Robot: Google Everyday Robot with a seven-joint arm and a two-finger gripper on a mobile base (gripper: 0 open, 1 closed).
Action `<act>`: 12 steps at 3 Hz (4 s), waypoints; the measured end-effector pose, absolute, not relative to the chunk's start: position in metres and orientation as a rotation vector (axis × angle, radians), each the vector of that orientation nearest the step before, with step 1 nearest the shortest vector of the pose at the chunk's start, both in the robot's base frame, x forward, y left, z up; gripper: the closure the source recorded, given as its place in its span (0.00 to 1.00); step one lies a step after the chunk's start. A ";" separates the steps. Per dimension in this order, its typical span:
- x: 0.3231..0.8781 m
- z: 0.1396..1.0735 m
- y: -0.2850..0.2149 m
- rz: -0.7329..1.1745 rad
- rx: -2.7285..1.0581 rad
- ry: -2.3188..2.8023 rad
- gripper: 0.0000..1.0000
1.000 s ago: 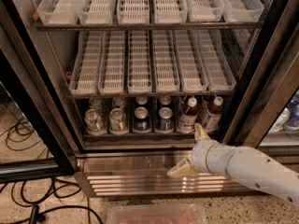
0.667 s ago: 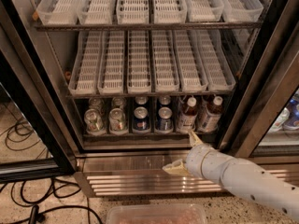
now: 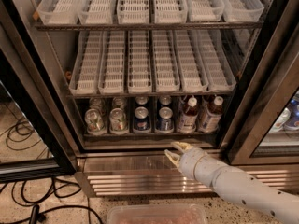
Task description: Pick pepsi can from bottom shelf of fridge
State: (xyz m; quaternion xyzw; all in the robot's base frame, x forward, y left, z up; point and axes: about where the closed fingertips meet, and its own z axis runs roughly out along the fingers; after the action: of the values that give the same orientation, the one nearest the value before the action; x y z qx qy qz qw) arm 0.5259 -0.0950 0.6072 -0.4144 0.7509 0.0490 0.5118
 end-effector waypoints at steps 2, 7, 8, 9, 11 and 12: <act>0.540 0.593 -0.091 0.125 -0.894 1.771 0.53; 0.585 0.567 -0.057 0.189 -0.699 1.676 0.16; 0.589 0.572 -0.057 0.180 -0.675 1.651 0.38; 0.597 0.581 -0.057 0.165 -0.651 1.615 0.48; 0.603 0.589 -0.069 0.102 -0.614 1.572 0.39; 0.605 0.588 -0.076 0.069 -0.595 1.568 0.40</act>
Offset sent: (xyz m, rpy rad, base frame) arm 0.0223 0.0028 -0.0421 0.1496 -0.0591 -0.0876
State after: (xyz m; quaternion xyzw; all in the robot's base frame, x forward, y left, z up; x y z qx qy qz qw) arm 0.6051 -0.0763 0.5883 -0.2637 0.6953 0.0305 0.6679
